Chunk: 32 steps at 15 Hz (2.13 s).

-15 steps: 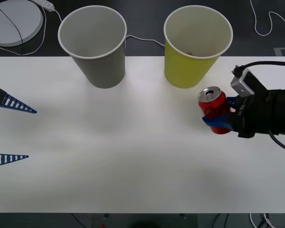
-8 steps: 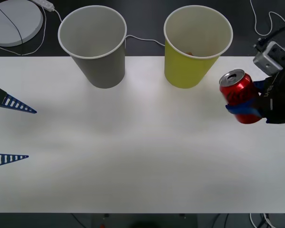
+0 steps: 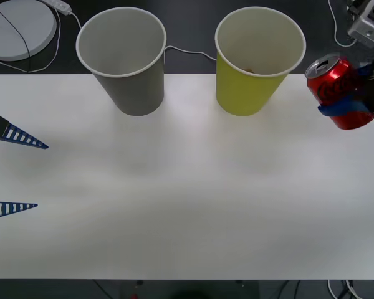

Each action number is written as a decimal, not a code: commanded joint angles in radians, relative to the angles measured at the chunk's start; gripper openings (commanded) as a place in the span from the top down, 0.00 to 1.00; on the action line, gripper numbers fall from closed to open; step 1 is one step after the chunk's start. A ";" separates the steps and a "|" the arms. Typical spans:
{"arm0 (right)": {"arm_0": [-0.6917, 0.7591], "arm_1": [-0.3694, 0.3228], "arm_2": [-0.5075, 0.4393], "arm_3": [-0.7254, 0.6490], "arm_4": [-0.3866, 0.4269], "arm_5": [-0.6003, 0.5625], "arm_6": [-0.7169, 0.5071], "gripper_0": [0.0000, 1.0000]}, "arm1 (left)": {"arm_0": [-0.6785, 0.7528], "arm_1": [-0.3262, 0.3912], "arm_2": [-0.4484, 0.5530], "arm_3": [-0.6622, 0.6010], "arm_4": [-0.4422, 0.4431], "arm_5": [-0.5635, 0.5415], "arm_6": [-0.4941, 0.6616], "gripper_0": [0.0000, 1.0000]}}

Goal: Put the can into the green bin and the plastic bottle into the gray bin

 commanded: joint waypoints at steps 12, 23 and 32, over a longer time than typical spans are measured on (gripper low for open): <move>-0.789 0.225 0.630 0.640 0.176 -0.050 0.001 1.00 | 0.000 0.000 0.000 0.000 0.000 0.000 0.000 0.00; -0.939 0.444 0.702 0.983 0.359 0.002 0.118 0.94 | 0.000 0.000 0.000 0.000 0.000 0.000 0.000 0.00; -0.935 0.367 0.693 0.919 0.279 -0.037 0.181 0.00 | 0.000 0.000 0.000 0.000 0.000 0.000 0.000 0.00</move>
